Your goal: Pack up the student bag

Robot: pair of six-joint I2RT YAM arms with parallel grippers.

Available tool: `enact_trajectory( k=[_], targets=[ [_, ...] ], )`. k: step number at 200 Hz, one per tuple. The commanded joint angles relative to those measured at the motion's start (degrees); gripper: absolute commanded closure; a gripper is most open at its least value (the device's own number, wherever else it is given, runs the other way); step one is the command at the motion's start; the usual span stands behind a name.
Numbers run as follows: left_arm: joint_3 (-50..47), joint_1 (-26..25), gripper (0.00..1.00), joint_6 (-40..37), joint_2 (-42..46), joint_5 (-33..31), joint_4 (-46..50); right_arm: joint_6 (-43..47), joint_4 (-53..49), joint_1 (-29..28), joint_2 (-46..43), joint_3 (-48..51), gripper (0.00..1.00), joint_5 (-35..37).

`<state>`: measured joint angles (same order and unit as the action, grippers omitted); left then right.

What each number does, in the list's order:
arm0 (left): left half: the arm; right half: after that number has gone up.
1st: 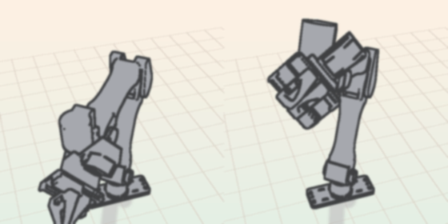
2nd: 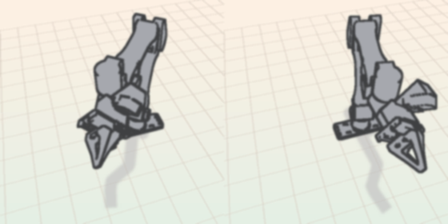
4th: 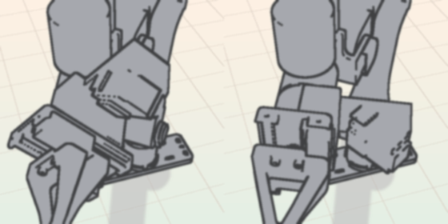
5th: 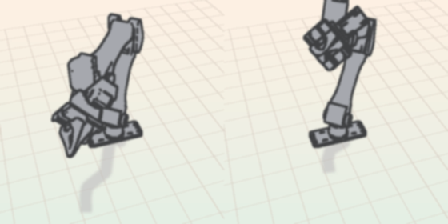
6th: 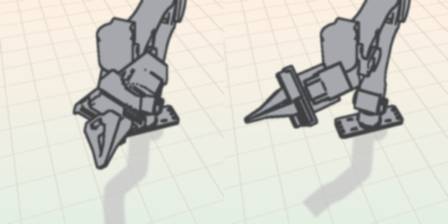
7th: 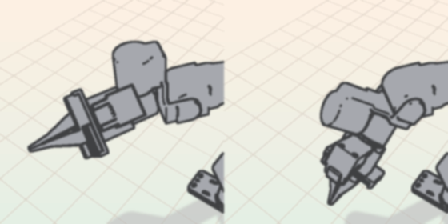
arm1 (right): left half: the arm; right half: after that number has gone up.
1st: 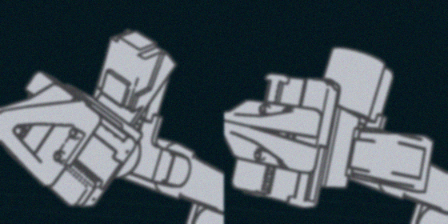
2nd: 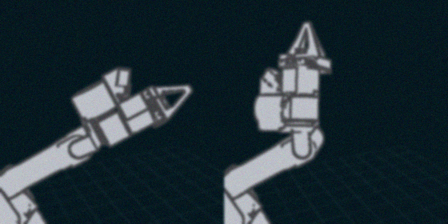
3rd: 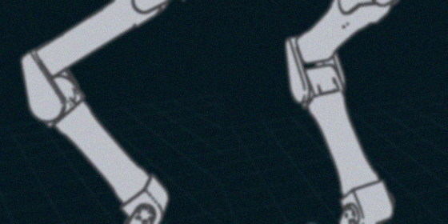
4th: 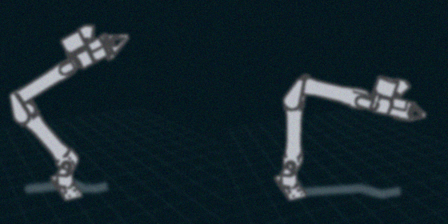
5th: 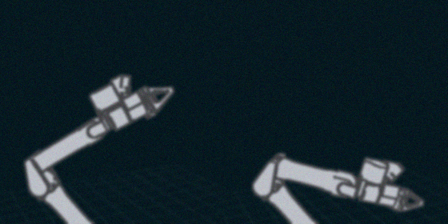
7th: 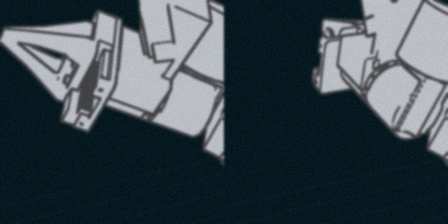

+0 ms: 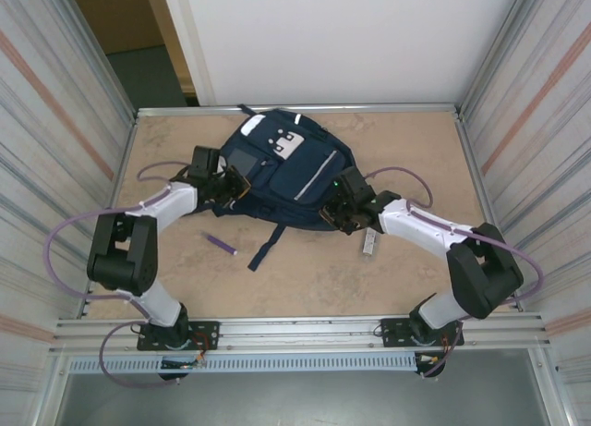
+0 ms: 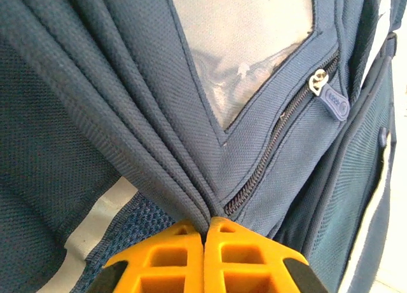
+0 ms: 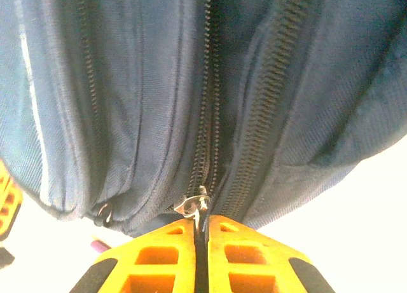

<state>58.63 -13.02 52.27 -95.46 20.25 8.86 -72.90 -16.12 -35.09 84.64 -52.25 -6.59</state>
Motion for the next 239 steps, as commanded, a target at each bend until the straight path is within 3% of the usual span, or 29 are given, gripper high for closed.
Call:
enact_trajectory(
  k=[1, 25, 41, 51, 81, 113, 154, 187, 204, 224, 239],
  targets=[
    [7.0, 3.2, 1.00, -6.6, -5.0, -3.7, 0.7, 9.0, -4.8, 2.1, -1.6, 1.1, 1.00, -2.6],
    [12.4, 3.4, 1.00, -7.4, -9.3, 0.6, -1.2, 11.7, -3.2, 1.2, 0.7, -1.1, 1.00, -5.6],
    [14.2, 3.5, 0.70, -7.3, -9.5, 0.6, -0.7, 14.8, -4.2, 0.4, 3.2, -4.0, 1.00, -5.8],
    [13.8, 3.5, 0.63, -7.1, -8.3, 0.0, -0.1, 17.4, -5.5, 0.1, 4.3, -5.6, 1.00, -5.0],
    [5.5, 2.2, 0.55, -2.5, -0.7, 0.2, 1.4, 26.3, -4.8, -0.4, 6.4, -8.2, 1.00, -9.9],
    [-5.2, -4.1, 0.51, 2.6, 8.8, -1.5, 1.2, 34.5, -4.0, -3.6, 8.4, -13.1, 1.00, -14.3],
    [-9.2, -11.6, 0.48, 9.4, 10.4, -7.9, -2.6, 35.4, -1.5, -5.5, 11.9, -16.8, 1.00, -19.6],
    [-9.5, -12.5, 0.52, 13.8, 7.7, -10.7, -7.3, 36.2, -0.7, -8.3, 13.4, -18.2, 1.00, -20.6],
    [-9.2, -13.1, 0.69, 13.7, 7.3, -13.4, -7.4, 36.2, -0.2, -9.8, 13.5, -18.1, 1.00, -19.8],
    [-8.7, -13.2, 1.00, 12.4, 7.0, -15.6, -7.0, 37.6, -3.0, -9.9, 13.4, -17.6, 1.00, -16.4],
    [-8.1, -11.8, 1.00, 10.7, 6.9, -14.9, -5.7, 38.9, -5.1, -8.4, 12.0, -16.1, 1.00, -15.2]
  ],
)
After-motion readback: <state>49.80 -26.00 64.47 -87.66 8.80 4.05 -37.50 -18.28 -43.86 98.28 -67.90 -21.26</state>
